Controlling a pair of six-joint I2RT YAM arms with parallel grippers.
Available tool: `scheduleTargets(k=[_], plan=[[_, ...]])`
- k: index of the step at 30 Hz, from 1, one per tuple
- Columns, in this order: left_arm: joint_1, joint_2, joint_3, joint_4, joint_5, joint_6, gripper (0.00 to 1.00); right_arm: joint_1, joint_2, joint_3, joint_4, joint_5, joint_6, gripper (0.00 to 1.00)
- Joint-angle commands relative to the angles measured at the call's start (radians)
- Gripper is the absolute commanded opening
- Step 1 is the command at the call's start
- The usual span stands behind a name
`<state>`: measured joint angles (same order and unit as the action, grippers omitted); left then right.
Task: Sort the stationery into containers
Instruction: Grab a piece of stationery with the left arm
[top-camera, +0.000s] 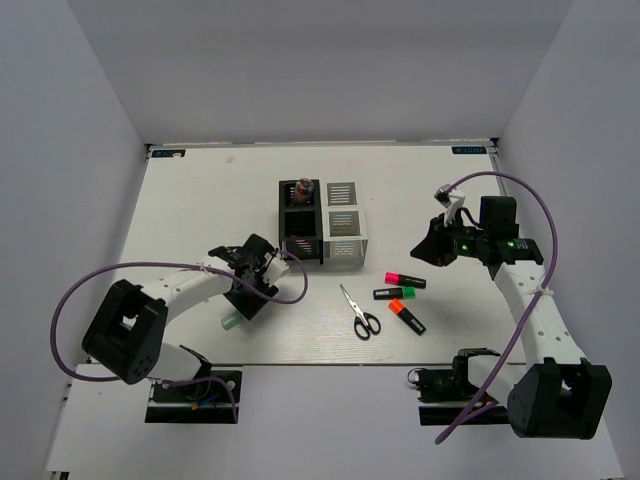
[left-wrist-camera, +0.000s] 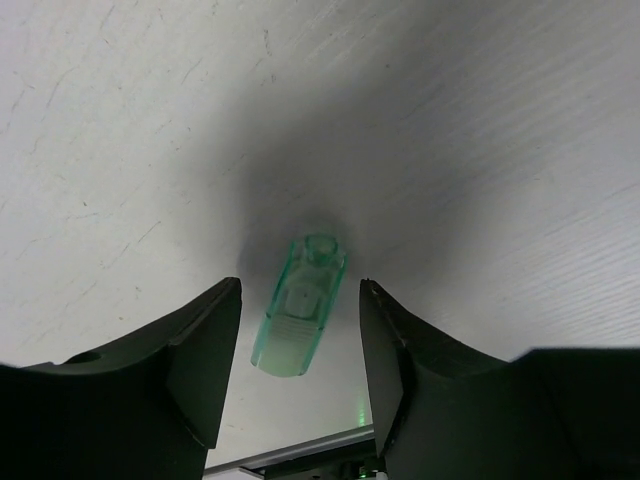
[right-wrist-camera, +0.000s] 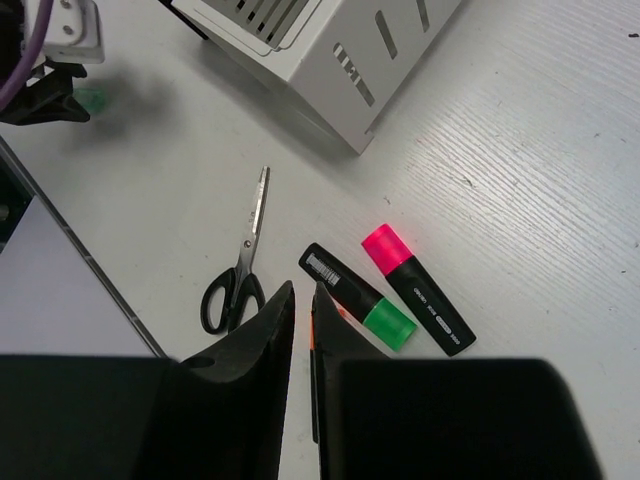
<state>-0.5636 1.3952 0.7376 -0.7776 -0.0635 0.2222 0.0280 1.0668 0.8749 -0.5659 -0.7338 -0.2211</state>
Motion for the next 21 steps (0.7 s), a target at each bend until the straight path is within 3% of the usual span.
scheduleTargets(k=[1,9,12,15,16,18,19,20,21], plan=[[0.019,0.024,0.025,0.018,-0.013,0.019,0.61,-0.002,-0.007,0.007,0.008,-0.026,-0.018,0.16],[0.079,0.050,0.003,0.012,0.059,0.017,0.48,-0.007,-0.010,0.012,0.003,-0.029,-0.027,0.16],[0.096,0.065,-0.013,0.017,0.062,0.011,0.34,-0.004,-0.013,0.012,0.000,-0.030,-0.030,0.16],[0.102,0.090,0.006,-0.006,0.089,0.009,0.05,-0.003,-0.016,0.013,-0.005,-0.029,-0.035,0.16],[0.102,0.094,0.028,-0.014,0.099,0.006,0.00,-0.005,-0.022,0.012,-0.011,-0.032,-0.035,0.16],[0.102,0.081,0.048,-0.035,0.135,-0.030,0.00,-0.005,-0.025,0.010,-0.002,-0.033,-0.038,0.16],[0.102,0.041,0.083,-0.044,0.189,-0.040,0.00,-0.002,-0.030,0.010,-0.003,-0.033,-0.040,0.19],[0.102,0.018,0.094,-0.042,0.215,-0.079,0.00,-0.005,-0.030,0.007,-0.003,-0.038,-0.043,0.30],[0.099,-0.074,0.101,-0.034,0.235,-0.092,0.00,-0.005,-0.031,0.009,-0.006,-0.058,-0.053,0.49]])
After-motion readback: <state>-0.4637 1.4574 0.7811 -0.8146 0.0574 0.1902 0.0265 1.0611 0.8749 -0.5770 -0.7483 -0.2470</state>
